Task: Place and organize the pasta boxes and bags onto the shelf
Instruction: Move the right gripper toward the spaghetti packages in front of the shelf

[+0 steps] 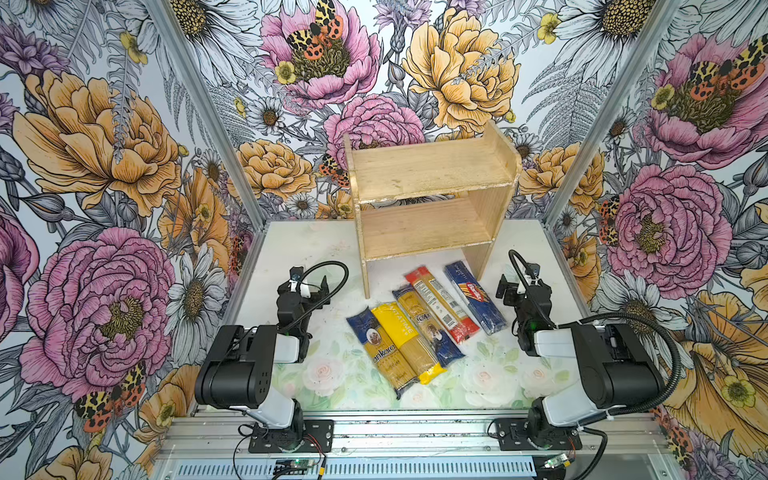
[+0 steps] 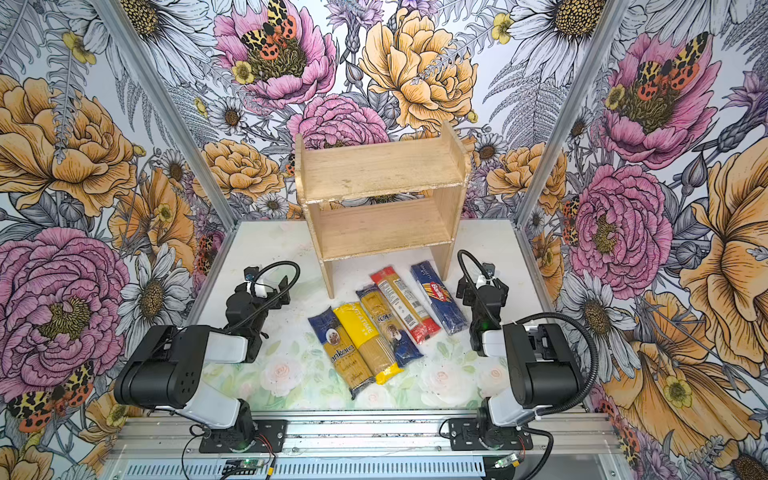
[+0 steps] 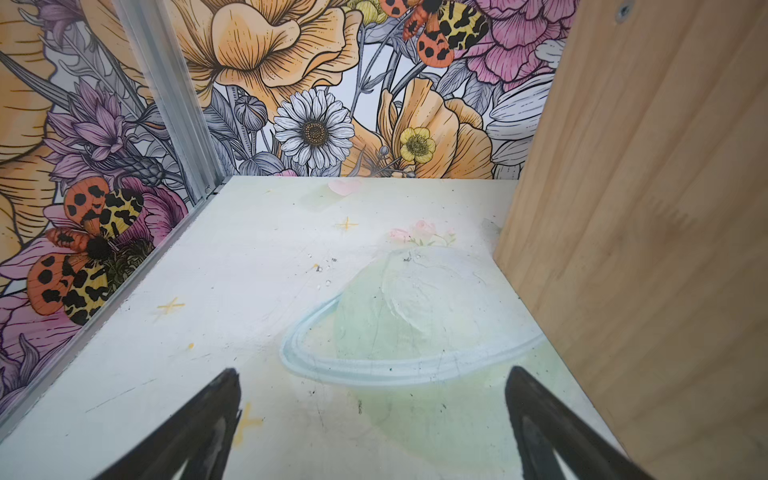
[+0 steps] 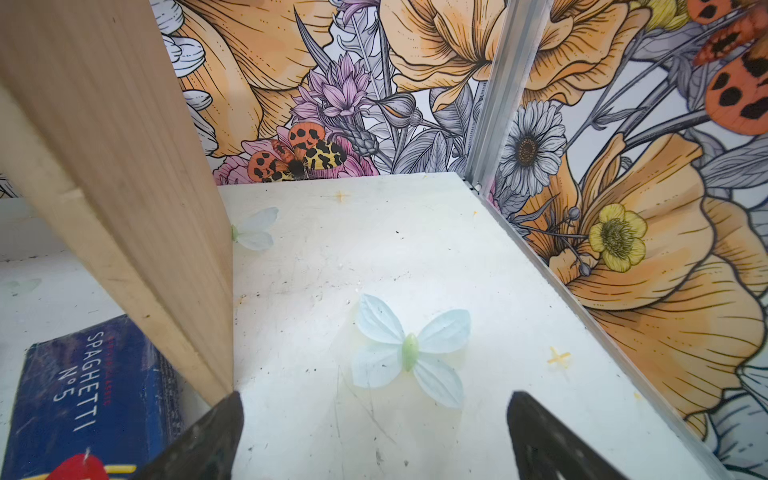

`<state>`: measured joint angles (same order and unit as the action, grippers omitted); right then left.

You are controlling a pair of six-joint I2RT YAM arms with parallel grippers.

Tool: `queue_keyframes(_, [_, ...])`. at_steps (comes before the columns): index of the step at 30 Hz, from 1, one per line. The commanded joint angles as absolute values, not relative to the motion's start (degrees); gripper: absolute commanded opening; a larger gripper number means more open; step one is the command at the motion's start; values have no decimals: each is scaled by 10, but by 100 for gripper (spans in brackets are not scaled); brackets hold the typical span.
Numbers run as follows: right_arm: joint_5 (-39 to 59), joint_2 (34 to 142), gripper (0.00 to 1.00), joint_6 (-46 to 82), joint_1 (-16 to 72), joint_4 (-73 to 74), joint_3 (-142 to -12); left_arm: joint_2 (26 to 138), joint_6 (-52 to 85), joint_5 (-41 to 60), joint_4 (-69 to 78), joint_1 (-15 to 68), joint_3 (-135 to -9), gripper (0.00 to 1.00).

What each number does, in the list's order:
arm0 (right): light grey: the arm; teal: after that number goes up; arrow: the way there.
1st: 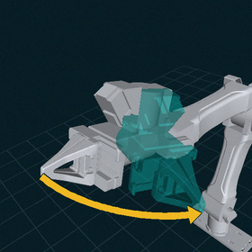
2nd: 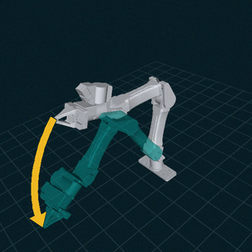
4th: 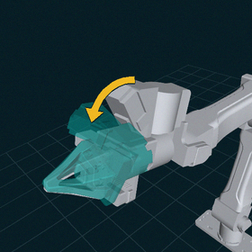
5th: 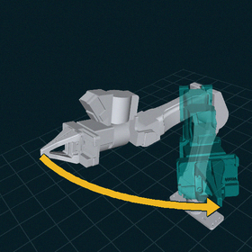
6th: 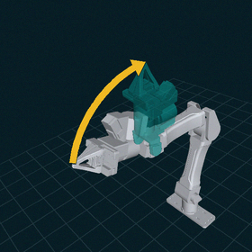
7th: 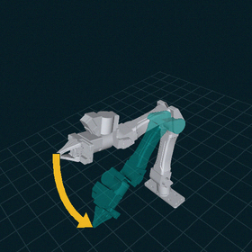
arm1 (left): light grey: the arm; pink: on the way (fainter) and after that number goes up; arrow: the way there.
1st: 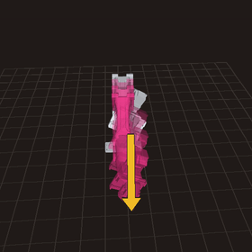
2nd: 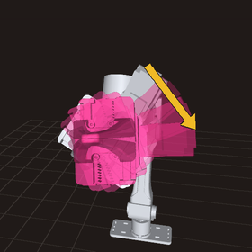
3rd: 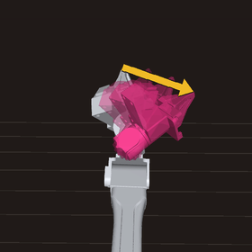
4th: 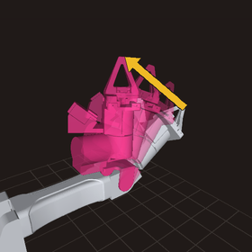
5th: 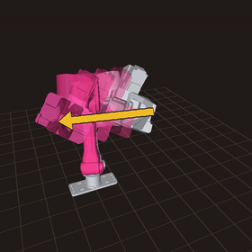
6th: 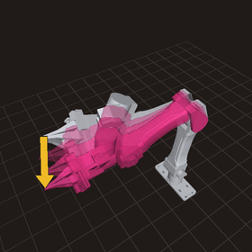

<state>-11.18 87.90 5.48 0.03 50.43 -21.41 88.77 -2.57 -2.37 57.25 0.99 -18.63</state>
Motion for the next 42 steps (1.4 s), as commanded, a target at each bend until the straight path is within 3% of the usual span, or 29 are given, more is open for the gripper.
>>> queue_keyframes(1, [-115,883,99,53,3,520,-217,887,-34,-34,584,13,-191,99])
queue_keyframes(22, [-117,841,99,52,4,510,-205,888,-27,-49,551,11,-209,99])
queue_keyframes(36, [-12,682,99,67,5,234,-274,873,-11,8,530,-15,-214,99])
queue_keyframes(42, [76,641,100,90,5,159,-297,808,-20,19,384,-7,-257,99])
